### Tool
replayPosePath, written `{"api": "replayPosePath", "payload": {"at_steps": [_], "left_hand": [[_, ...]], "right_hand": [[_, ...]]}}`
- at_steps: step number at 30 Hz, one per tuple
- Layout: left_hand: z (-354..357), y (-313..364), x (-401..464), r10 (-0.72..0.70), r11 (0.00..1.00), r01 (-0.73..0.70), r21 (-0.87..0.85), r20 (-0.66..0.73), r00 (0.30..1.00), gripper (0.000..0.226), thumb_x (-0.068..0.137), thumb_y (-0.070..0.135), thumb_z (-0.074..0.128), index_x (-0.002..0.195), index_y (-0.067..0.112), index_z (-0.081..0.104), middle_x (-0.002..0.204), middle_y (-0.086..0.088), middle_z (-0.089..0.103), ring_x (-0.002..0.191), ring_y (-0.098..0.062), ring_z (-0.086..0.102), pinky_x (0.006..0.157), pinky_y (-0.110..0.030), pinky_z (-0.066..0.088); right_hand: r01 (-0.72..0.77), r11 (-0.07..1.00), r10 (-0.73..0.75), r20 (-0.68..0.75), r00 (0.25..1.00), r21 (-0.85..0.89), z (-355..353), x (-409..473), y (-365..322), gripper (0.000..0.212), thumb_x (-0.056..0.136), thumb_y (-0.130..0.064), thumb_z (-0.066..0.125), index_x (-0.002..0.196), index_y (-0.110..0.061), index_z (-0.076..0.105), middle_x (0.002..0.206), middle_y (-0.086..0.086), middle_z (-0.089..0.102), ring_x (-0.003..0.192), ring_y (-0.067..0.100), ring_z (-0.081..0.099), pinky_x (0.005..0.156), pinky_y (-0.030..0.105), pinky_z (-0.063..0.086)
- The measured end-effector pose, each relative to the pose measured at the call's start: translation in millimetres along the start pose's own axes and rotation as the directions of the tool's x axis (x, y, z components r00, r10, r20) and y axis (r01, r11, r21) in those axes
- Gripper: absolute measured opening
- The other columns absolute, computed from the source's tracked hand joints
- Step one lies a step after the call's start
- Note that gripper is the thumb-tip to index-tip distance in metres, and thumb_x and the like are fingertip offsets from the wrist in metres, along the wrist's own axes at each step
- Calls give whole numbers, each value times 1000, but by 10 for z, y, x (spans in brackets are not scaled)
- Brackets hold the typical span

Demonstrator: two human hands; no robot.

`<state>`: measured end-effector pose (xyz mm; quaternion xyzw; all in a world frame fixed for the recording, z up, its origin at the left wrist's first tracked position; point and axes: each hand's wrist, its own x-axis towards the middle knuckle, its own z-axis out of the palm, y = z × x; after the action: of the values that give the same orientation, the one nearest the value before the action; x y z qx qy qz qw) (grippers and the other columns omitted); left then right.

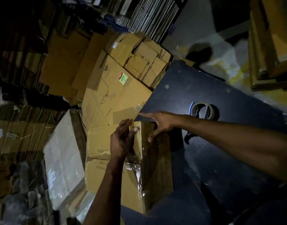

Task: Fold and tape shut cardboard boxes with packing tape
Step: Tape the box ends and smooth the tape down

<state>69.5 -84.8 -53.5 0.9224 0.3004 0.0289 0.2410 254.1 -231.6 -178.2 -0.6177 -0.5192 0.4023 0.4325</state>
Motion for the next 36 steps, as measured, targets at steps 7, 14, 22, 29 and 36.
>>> {"api": "replayPosePath", "payload": {"at_steps": [7,14,22,29,36], "left_hand": [[-154,107,-157,-161,980,137,-145,-170,972,58,96,54,81,143,22,72,147,10,69,136,2,61,106,-21,56],[-221,-116,-1408,-143,989,138,-44,-164,976,44,101,54,74,143,41,70,150,17,66,143,-6,59,101,-52,63],[-126,-541,-2263,8,995,-9,-96,-13,1000,50,107,37,66,155,23,62,169,9,49,160,-17,40,122,-64,44],[-225,-794,-2300,271,949,-297,106,206,940,126,73,75,90,172,25,32,184,1,12,170,-26,12,132,-64,26],[-306,-855,-2244,249,923,-321,210,309,918,146,55,87,91,174,40,21,183,13,1,170,-16,3,134,-53,28]], "right_hand": [[95,995,-94,-89,992,7,153,154,-184,110,67,-67,91,161,-38,40,137,-10,67,119,11,65,98,31,55],[65,979,-102,-186,977,-193,247,-132,45,156,54,-89,84,167,-44,-13,179,3,9,161,32,24,123,58,36],[215,776,-461,-301,835,-593,636,-138,-289,95,89,-80,64,167,-40,27,179,5,-5,165,29,2,121,73,27],[126,612,-381,-152,912,-781,414,-312,-484,125,78,-90,64,171,-37,-2,176,8,-22,164,31,-13,125,74,10],[121,480,-466,-135,874,-869,1185,-446,-626,108,88,-96,34,171,-34,4,178,11,-14,164,33,-11,127,70,6]]}}
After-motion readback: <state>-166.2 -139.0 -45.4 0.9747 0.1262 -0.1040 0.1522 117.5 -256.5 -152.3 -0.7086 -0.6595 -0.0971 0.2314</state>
